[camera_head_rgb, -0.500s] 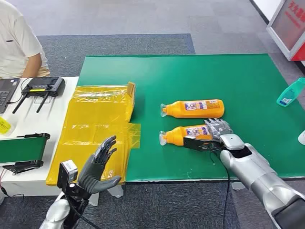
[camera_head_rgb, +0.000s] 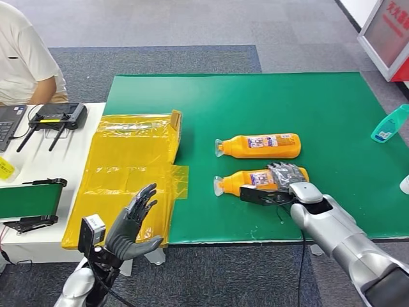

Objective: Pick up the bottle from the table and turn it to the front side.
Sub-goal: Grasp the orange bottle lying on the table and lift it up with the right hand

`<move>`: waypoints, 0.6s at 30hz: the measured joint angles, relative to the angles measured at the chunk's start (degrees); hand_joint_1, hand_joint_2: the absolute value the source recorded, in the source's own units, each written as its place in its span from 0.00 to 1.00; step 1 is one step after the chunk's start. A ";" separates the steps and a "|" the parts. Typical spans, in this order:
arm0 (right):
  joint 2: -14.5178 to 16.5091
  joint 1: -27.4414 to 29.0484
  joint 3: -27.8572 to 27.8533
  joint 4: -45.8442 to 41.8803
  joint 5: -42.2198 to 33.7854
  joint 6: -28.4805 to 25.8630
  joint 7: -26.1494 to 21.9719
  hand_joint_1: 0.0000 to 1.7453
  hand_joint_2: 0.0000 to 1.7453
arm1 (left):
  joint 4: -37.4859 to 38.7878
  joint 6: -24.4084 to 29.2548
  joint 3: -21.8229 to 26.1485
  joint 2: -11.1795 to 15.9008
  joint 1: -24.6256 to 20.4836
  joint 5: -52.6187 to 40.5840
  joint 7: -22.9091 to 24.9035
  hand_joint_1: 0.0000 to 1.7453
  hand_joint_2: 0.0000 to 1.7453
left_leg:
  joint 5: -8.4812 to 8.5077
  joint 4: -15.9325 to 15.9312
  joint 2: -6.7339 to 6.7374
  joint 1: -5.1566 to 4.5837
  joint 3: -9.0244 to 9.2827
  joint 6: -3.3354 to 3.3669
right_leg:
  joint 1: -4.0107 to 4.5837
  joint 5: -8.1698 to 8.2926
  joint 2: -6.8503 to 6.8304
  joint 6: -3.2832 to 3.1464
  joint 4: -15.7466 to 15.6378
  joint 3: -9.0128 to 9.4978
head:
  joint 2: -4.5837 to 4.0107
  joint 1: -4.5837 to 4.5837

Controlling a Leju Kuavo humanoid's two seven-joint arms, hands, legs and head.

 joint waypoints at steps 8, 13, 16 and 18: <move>-0.22 -0.06 0.20 0.01 -1.67 -0.20 -0.25 1.00 1.00 | 0.07 0.02 -0.01 0.00 0.00 0.03 0.00 0.00 1.00 | 0.00 0.00 0.01 0.00 0.01 0.00 | -0.01 0.00 0.00 0.00 0.00 -0.01 | 0.00 -0.01; -0.50 0.23 0.26 0.01 -1.65 -2.10 -0.72 1.00 1.00 | 0.08 0.04 -0.01 0.00 0.09 0.29 -0.36 0.00 1.00 | 0.00 0.00 0.00 0.00 0.00 0.00 | 0.00 0.00 0.00 0.00 0.00 -0.02 | 0.00 -0.02; -0.50 0.71 0.17 -0.19 -2.10 -3.29 -0.96 1.00 1.00 | 0.08 0.08 -0.01 -0.02 0.10 0.29 -0.43 0.00 1.00 | 0.00 0.00 0.00 0.00 0.00 0.00 | 0.00 0.00 0.00 0.00 0.00 -0.01 | 0.00 -0.02; -0.50 1.92 -0.53 -1.17 -3.47 -5.30 -1.63 1.00 1.00 | 0.07 0.09 -0.01 -0.05 0.24 0.36 -0.64 0.00 1.00 | -0.01 0.00 0.00 0.00 0.00 0.01 | 0.00 -0.01 -0.01 0.01 0.00 0.00 | 0.00 0.00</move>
